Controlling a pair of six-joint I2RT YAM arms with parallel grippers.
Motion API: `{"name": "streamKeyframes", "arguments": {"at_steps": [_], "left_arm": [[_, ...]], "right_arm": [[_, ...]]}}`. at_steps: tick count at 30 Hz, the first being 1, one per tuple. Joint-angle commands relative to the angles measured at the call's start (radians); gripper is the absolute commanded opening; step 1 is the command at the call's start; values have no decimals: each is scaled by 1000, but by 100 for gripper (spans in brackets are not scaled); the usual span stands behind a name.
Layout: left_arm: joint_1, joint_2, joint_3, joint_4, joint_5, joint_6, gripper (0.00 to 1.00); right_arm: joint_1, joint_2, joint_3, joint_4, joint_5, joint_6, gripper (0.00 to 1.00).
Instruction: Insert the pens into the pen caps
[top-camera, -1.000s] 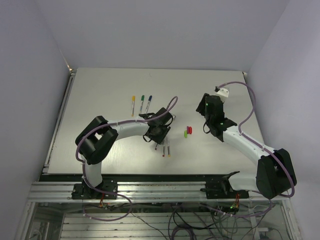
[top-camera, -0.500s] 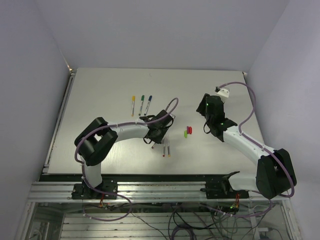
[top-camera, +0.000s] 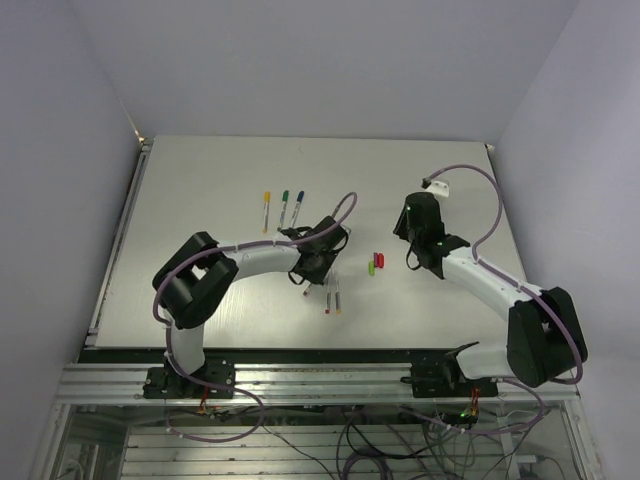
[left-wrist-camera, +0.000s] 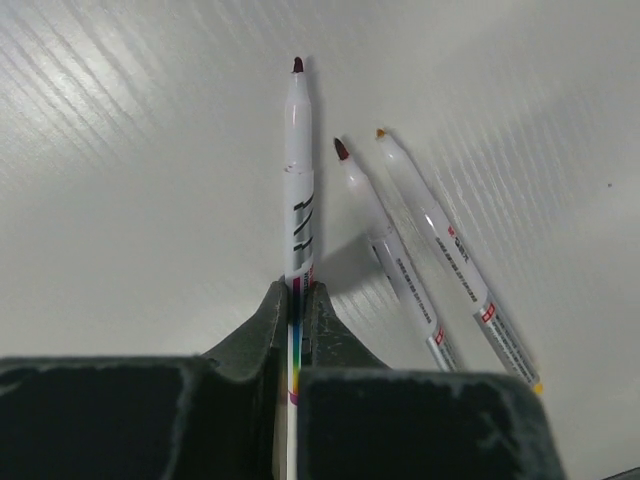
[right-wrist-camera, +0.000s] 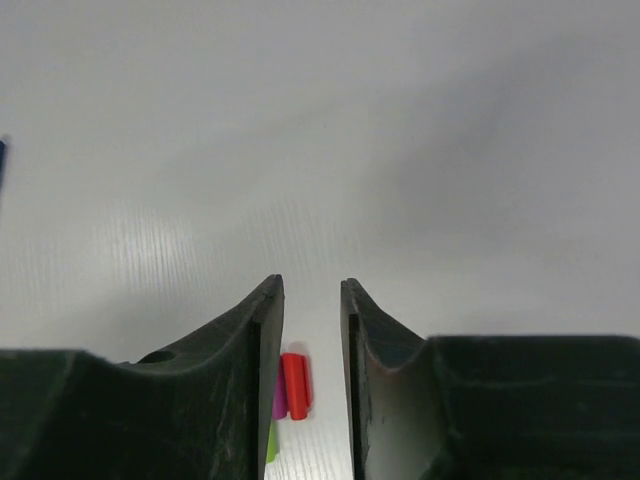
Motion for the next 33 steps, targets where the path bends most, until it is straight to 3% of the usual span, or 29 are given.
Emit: {"name": "streamKeyframes", "arguments": {"at_steps": [1,13,33], "left_arm": [[64,70,1,-77,3,21,7],[169,4,156,-22,41,53,7],[259,19,184,59,204,35,7]], "right_arm": [[-6,44,40,-88,-82,-9,27],[4,160,94,-146,-277,-52,21],[123,303,176,-227,-202,-10,16]]}}
